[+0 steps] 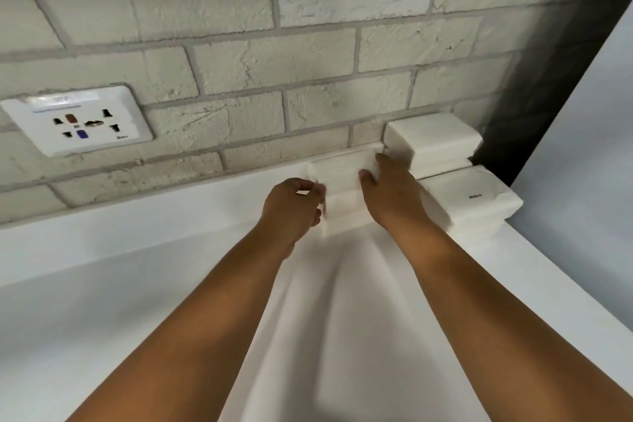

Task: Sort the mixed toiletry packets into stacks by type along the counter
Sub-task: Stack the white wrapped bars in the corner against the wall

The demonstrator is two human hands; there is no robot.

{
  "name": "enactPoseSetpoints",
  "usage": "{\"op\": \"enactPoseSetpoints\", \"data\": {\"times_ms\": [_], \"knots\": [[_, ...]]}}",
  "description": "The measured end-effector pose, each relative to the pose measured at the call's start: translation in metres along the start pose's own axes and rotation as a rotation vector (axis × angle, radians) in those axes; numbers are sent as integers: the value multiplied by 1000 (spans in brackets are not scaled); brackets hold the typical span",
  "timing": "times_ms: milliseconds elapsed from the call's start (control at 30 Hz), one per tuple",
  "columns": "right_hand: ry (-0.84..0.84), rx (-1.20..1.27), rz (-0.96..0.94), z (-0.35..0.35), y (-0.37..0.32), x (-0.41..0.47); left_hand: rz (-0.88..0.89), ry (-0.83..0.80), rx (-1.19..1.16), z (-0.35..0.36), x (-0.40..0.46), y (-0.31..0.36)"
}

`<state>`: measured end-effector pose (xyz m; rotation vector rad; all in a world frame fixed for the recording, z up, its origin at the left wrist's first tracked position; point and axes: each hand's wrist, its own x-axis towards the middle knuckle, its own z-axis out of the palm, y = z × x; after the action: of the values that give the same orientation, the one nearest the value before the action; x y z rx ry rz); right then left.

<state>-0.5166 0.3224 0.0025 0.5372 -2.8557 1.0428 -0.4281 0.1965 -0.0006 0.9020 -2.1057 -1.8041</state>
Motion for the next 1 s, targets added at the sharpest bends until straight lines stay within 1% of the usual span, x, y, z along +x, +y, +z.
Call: {"op": "enactPoseSetpoints", "data": {"times_ms": [100, 200, 267, 467, 600, 733, 800, 1000], "knots": [[35, -33, -29, -5, -9, -4, 1, -26, 107, -12, -13, 6], [92, -57, -151, -10, -34, -20, 52, 19, 181, -39, -34, 13], [81, -25, -223, -13, -56, -36, 72, 56, 223, -58, -51, 19], [-89, 143, -380, -6, -137, -117, 153, 281, 289, -133, -115, 15], [-152, 210, -461, 10, -178, -169, 154, 439, 274, -185, -159, 0], [-295, 290, -511, 34, -218, -223, 155, 590, 278, -246, -212, -26], [-365, 314, -572, 50, -244, -256, 145, 659, 258, -281, -240, -44], [-489, 334, -683, 92, -309, -335, 94, 778, 268, -373, -304, -88]]}}
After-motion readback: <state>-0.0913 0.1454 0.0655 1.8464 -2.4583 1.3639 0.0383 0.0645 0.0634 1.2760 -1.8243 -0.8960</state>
